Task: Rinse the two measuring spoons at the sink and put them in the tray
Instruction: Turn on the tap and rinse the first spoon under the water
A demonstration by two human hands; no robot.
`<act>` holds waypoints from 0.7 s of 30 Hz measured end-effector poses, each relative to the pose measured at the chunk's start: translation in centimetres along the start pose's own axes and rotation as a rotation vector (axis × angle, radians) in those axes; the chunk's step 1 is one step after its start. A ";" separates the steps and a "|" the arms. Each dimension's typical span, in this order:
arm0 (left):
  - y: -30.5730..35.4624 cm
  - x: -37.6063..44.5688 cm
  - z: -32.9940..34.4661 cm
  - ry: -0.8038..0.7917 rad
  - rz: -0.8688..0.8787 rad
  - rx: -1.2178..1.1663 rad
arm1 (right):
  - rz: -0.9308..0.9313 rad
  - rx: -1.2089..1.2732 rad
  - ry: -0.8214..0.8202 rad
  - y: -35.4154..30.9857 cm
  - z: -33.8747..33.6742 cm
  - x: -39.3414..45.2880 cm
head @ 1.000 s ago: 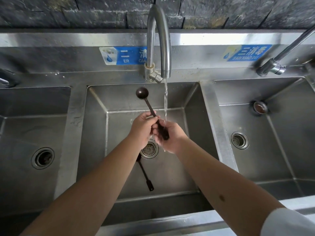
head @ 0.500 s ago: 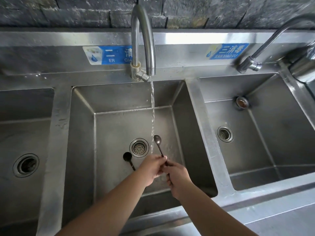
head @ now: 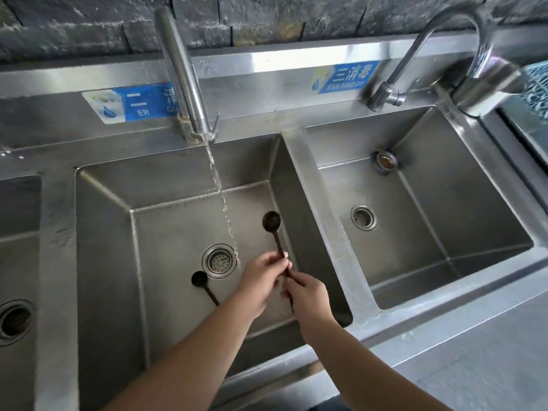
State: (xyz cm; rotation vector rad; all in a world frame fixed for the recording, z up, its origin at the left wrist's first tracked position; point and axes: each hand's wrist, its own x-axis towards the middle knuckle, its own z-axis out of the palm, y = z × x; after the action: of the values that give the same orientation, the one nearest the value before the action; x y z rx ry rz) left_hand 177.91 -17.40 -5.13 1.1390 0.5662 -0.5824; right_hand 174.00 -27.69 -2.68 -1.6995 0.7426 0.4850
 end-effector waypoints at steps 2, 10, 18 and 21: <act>0.5 0.5 1.5 0.012 0.086 0.149 | -0.008 -0.029 -0.021 -0.6 -2.0 0.4; 1.0 5.5 14.3 -0.084 0.192 0.446 | -0.156 -0.023 0.254 -4.8 -16.3 6.7; -4.6 15.1 26.8 -0.156 -0.011 0.674 | 0.038 -0.174 0.234 -3.0 -27.8 19.1; -7.7 19.2 28.1 -0.110 -0.050 0.918 | 0.251 -0.015 0.157 0.1 -29.0 23.8</act>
State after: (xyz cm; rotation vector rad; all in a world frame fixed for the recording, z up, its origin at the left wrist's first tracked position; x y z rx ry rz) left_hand 189.81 -48.86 -14.42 1.9386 0.2128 -0.9879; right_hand 189.02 -60.93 -11.20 -1.6797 1.0769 0.5345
